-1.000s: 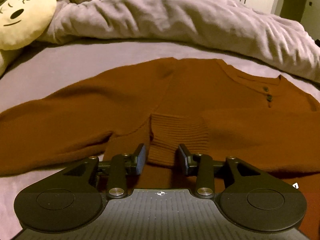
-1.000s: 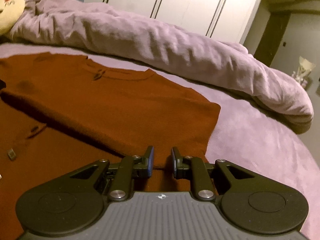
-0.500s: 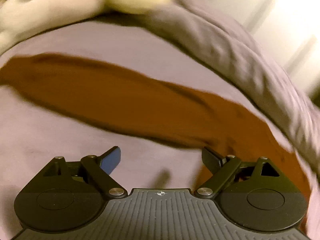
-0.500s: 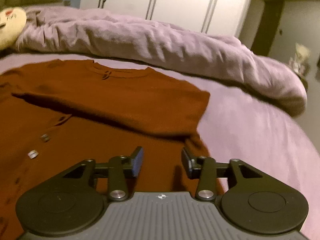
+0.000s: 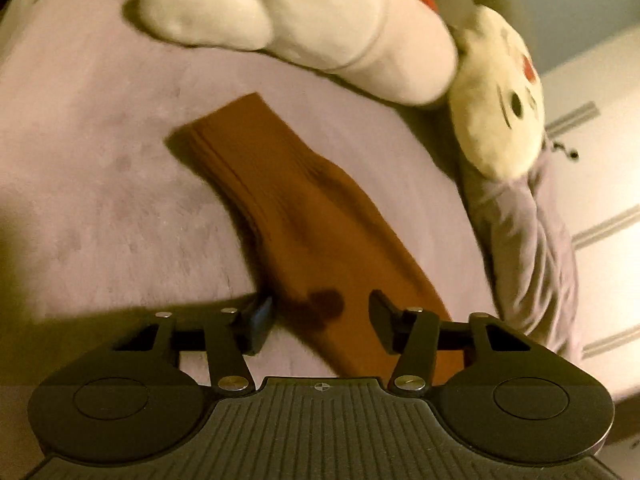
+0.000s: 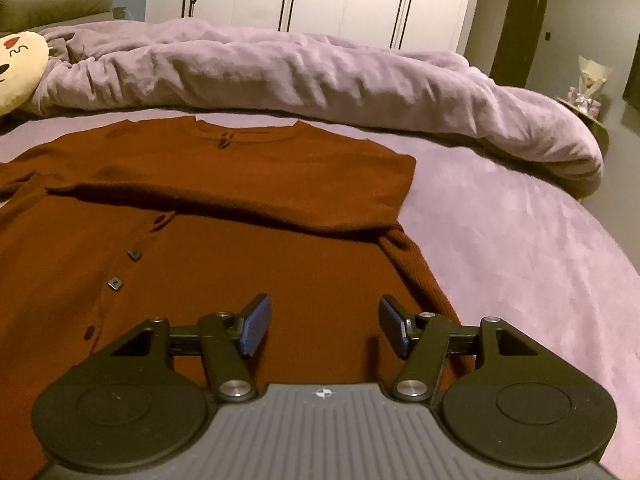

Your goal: Fold small clothes

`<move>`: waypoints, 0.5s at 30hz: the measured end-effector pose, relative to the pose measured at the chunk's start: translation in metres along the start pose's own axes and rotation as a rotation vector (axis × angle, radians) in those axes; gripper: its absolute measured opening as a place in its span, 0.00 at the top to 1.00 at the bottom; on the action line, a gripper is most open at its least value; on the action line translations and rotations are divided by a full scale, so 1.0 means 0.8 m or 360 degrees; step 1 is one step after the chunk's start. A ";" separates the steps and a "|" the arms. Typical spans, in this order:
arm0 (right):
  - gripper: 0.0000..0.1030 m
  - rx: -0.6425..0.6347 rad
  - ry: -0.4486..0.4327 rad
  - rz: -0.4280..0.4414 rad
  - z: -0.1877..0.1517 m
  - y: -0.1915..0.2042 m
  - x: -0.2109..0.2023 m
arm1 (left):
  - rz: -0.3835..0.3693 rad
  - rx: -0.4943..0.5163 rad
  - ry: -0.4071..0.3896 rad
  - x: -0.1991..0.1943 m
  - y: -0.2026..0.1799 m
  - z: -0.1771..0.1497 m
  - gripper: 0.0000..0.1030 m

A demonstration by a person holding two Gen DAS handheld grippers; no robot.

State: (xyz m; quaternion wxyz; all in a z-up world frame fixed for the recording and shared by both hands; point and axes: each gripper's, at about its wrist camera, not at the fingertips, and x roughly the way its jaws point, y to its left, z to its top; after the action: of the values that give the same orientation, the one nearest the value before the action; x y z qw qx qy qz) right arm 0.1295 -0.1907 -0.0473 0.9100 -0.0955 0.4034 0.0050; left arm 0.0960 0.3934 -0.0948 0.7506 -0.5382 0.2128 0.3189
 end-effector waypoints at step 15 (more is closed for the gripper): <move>0.40 0.0026 -0.0006 -0.0017 0.004 -0.003 -0.002 | -0.0100 0.0290 -0.0104 -0.030 -0.048 -0.005 0.92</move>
State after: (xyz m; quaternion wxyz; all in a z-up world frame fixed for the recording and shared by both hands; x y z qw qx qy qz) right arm 0.1305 -0.1922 -0.0436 0.9115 -0.0903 0.4012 -0.0030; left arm 0.1061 0.3753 -0.0542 0.8126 -0.4634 0.1995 0.2920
